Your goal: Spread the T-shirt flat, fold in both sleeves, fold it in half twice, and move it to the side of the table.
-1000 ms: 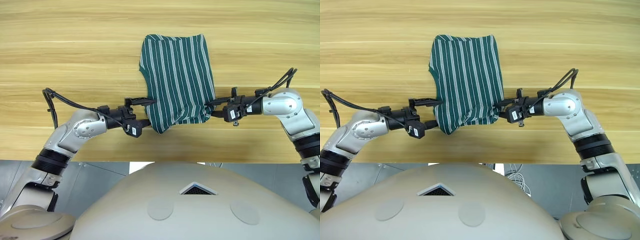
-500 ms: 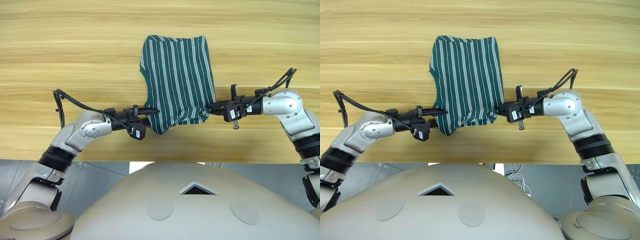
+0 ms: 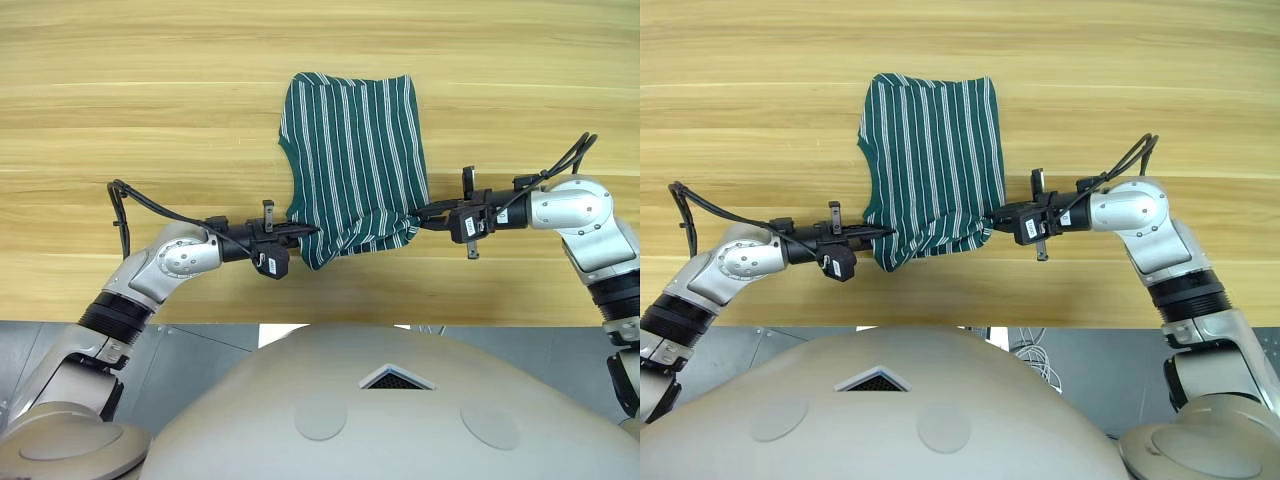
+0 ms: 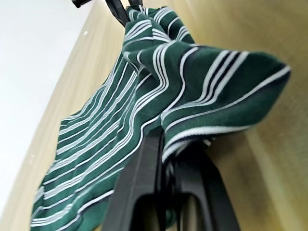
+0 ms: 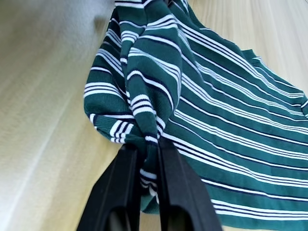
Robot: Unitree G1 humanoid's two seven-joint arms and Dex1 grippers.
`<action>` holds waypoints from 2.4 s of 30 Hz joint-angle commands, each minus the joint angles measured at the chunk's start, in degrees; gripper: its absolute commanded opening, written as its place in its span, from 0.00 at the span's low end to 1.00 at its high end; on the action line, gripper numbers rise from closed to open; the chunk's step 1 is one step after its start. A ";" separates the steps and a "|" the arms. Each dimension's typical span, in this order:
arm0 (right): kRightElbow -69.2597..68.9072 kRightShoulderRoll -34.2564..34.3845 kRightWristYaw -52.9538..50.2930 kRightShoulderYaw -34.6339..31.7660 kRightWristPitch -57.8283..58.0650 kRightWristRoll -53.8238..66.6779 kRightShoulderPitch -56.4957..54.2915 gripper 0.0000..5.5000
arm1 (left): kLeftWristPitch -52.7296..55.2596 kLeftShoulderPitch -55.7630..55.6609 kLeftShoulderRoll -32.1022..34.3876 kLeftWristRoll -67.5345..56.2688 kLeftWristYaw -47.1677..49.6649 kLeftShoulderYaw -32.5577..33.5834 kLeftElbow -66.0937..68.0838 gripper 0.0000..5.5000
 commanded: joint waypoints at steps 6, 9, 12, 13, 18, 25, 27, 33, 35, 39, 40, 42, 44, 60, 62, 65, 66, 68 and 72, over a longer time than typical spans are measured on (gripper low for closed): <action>-2.05 -3.52 9.10 -6.98 12.16 15.95 -5.57 0.06 | 9.78 -6.17 -1.64 -36.65 -14.82 8.36 -0.14 0.00; 7.90 0.37 14.27 -6.44 18.19 17.81 -17.62 0.06 | 16.30 -16.95 -7.99 -41.68 -19.55 11.86 9.69 0.00; 22.42 6.41 16.26 -4.60 19.58 14.28 -29.41 0.05 | 19.79 -27.70 -14.30 -41.14 -22.95 14.43 22.72 0.00; 27.49 8.40 16.42 -4.23 19.38 12.94 -32.87 0.05 | 20.13 -30.61 -16.24 -40.39 -23.91 15.18 27.55 0.00; 52.04 17.08 13.30 -3.65 16.55 5.55 -46.71 0.05 | 19.24 -40.46 -21.92 -35.34 -25.60 18.63 50.53 0.00; 68.41 23.99 2.90 -5.53 13.52 -1.61 -53.49 0.05 | 21.51 -44.19 -26.06 -24.91 -18.58 20.54 67.45 0.00; 70.22 24.66 -0.21 -5.61 13.56 -3.68 -53.70 0.05 | 23.88 -44.36 -26.69 -23.21 -16.20 21.29 68.91 0.00; 71.94 26.27 -7.45 -8.93 13.38 -5.64 -54.36 0.26 | 31.30 -46.25 -28.55 -23.10 -12.94 26.70 70.05 0.13; 72.09 26.69 -10.58 -9.47 12.62 -6.67 -54.36 0.33 | 35.54 -47.50 -28.86 -25.32 -12.96 30.42 70.11 0.19; 72.28 27.86 -20.84 -10.74 10.22 -8.66 -54.55 0.46 | 41.16 -49.49 -28.84 -29.57 -12.76 37.92 69.61 0.31; 72.13 28.25 -21.85 -11.28 9.36 -8.60 -54.39 0.49 | 42.19 -49.89 -28.72 -30.45 -12.49 39.49 69.47 0.34; 71.46 28.79 -21.91 -12.26 6.90 -7.97 -53.82 0.55 | 45.63 -50.90 -28.23 -32.90 -11.56 43.16 69.44 0.39; 69.88 29.44 -19.58 -13.42 3.02 -6.75 -52.41 0.58 | 46.61 -51.40 -27.25 -34.94 -10.10 46.69 69.09 0.40; 71.58 32.40 -8.90 -19.22 9.26 -0.50 -43.54 0.58 | 21.69 -31.25 -41.61 -14.58 10.60 29.90 34.04 0.40; 72.82 31.17 -11.25 -19.72 11.53 -1.81 -43.15 0.58 | 22.16 -29.15 -43.57 -12.67 12.25 26.99 30.89 0.40; 73.51 30.23 -13.43 -20.89 13.40 -2.34 -42.80 0.58 | 24.09 -26.67 -43.66 -13.63 12.52 26.30 27.08 0.40; 73.64 30.03 -14.31 -21.26 13.87 -2.51 -42.82 0.58 | 24.75 -26.04 -43.40 -14.33 12.28 26.42 26.10 0.40; 73.82 30.06 -15.79 -21.10 14.42 -3.74 -42.82 0.58 | 25.91 -24.95 -42.75 -15.50 12.04 26.86 24.62 0.40; 73.45 31.31 -17.18 -19.62 11.90 -6.49 -42.74 0.58 | 26.31 -22.94 -42.09 -18.35 12.71 28.56 20.53 0.40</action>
